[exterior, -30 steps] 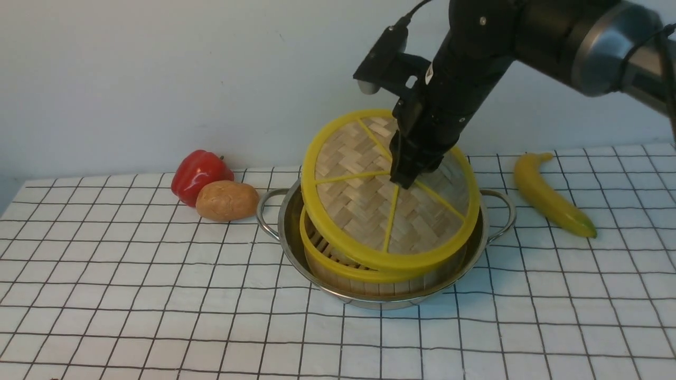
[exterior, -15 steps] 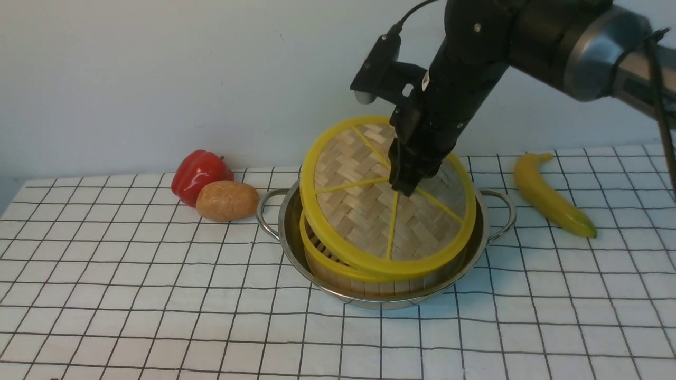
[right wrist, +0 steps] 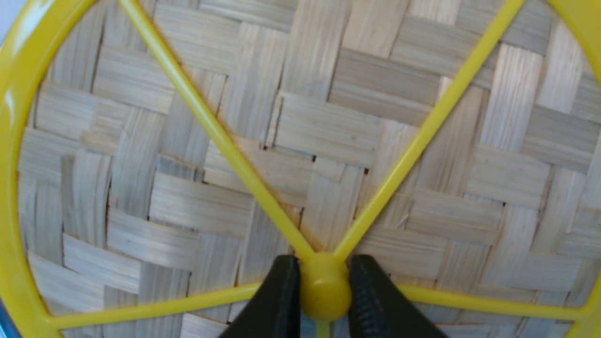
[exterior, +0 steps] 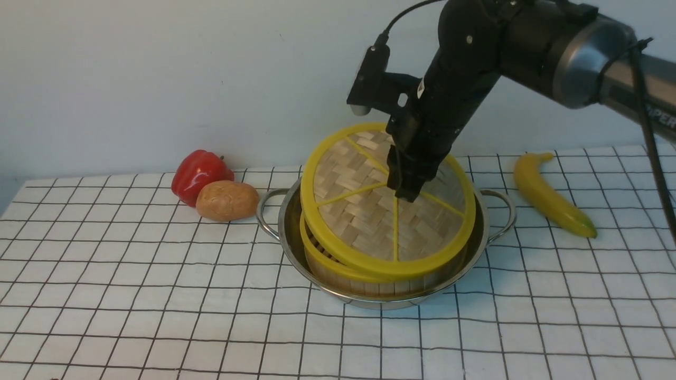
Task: Place the steamer in the pot on the white tablecloth, and put the lid on the steamer.
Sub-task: 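Place the bamboo steamer lid onto the steamer basket in the pot with the right gripper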
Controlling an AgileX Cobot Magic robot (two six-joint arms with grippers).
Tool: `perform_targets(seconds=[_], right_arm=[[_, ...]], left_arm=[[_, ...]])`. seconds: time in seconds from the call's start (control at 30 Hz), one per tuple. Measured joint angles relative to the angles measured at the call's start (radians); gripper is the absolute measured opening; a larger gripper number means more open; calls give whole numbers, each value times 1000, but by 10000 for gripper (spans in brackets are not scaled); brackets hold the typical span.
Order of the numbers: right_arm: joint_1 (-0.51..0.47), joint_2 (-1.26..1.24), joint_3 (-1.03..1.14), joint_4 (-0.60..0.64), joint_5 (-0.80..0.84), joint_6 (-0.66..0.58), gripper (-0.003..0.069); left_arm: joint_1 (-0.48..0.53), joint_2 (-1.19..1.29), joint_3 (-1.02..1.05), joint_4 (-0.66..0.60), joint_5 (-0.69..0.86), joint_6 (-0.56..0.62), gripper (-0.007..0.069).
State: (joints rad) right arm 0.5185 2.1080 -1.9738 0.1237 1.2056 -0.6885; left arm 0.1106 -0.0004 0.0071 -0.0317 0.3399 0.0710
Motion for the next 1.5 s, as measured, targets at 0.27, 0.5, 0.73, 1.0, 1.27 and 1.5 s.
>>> perform_targets(seconds=[0.27,0.5,0.73,1.0,1.27,1.5], right_arm=[[0,0,-14,-6,9,-38,147],[0,0,-47,-6,18,-48,147],[0,0,-51,-6,28,-49,147],[0,0,-51,-3,30,-38,147],[0,18,-52,0,30,-38,147],[0,29,-52,1,26,-70,147]], left_arm=[[0,0,0,0,0,0,474],[0,0,0,0,0,0,474],[0,0,0,0,0,0,474],[0,0,0,0,0,0,474],[0,0,0,0,0,0,474],[0,0,0,0,0,0,474]])
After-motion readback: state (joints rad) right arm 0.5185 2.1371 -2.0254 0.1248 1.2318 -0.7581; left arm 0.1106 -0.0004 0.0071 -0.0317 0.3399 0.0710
